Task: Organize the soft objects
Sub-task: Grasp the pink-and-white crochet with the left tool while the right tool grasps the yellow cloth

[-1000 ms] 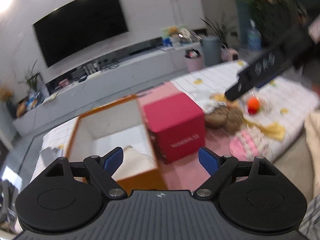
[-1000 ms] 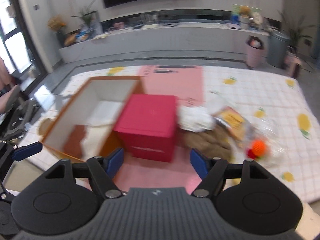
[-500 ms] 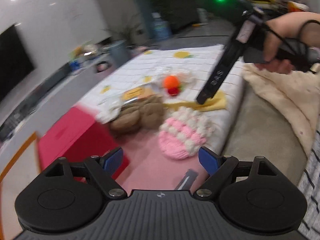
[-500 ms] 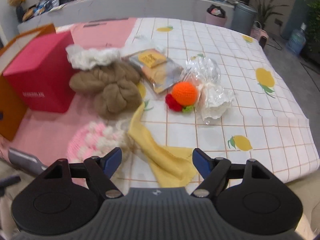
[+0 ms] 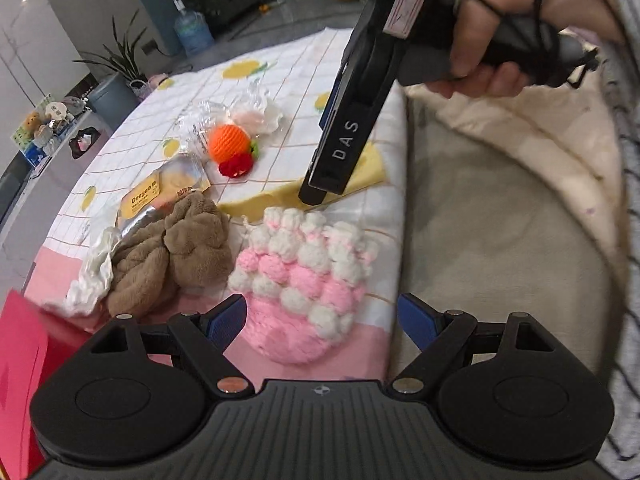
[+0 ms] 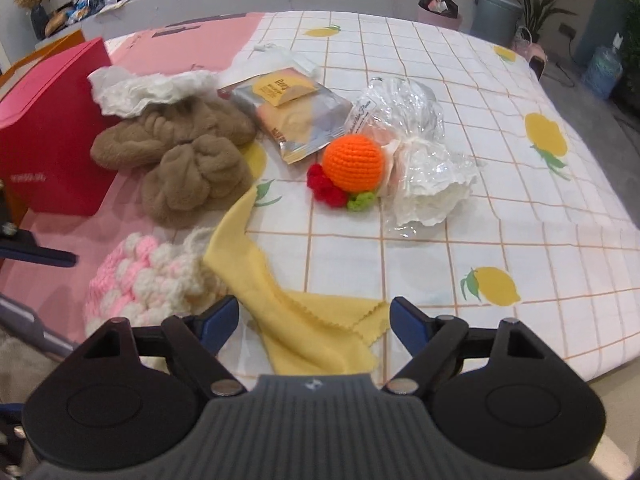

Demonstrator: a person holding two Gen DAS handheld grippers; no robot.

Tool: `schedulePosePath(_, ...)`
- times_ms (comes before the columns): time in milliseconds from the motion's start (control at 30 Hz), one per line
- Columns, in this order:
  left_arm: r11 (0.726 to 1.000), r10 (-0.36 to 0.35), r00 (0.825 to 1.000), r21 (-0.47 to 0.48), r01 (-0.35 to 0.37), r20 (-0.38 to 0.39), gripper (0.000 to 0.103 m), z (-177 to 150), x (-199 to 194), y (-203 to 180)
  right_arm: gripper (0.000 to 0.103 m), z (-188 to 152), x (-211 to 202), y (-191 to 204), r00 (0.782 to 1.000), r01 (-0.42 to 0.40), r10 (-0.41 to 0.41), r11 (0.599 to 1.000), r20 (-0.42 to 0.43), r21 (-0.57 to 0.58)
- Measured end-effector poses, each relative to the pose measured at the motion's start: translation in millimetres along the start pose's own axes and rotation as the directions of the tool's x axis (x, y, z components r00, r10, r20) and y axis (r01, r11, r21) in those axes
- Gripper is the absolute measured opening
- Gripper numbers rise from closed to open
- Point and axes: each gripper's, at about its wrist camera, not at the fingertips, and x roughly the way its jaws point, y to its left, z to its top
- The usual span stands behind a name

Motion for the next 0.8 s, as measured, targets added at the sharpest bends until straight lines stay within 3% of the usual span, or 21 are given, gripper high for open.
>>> schedulePosePath(367,0.996,-0.076,0.997,-0.056,0.075,-0.016,0.1,25.1,28.3,28.7,0.066,0.9,11.3,-5.3,0.999,-0.031,0.031,1.0,-0.015,-0.004)
schedulePosePath(533,0.99,-0.121,0.992,-0.08,0.119,-0.024,0.103,23.6,34.3,33.3,0.066,1.4,11.1,-6.7,0.999,-0.039,0.039,0.999,-0.025,-0.001)
schedulePosePath(733,0.998,-0.056,0.997,-0.007,0.055,-0.054,0.103,20.3,40.3,17.8,0.066,0.7,11.9,-4.0,0.999,-0.03,0.03,0.999,-0.03,-0.015)
schedulePosePath(800,0.999,-0.05,0.997,-0.012,0.049,-0.063,0.103,19.2,42.6,13.6,0.06,0.0,12.0,-3.5,0.999,-0.027,0.026,0.999,-0.027,-0.022)
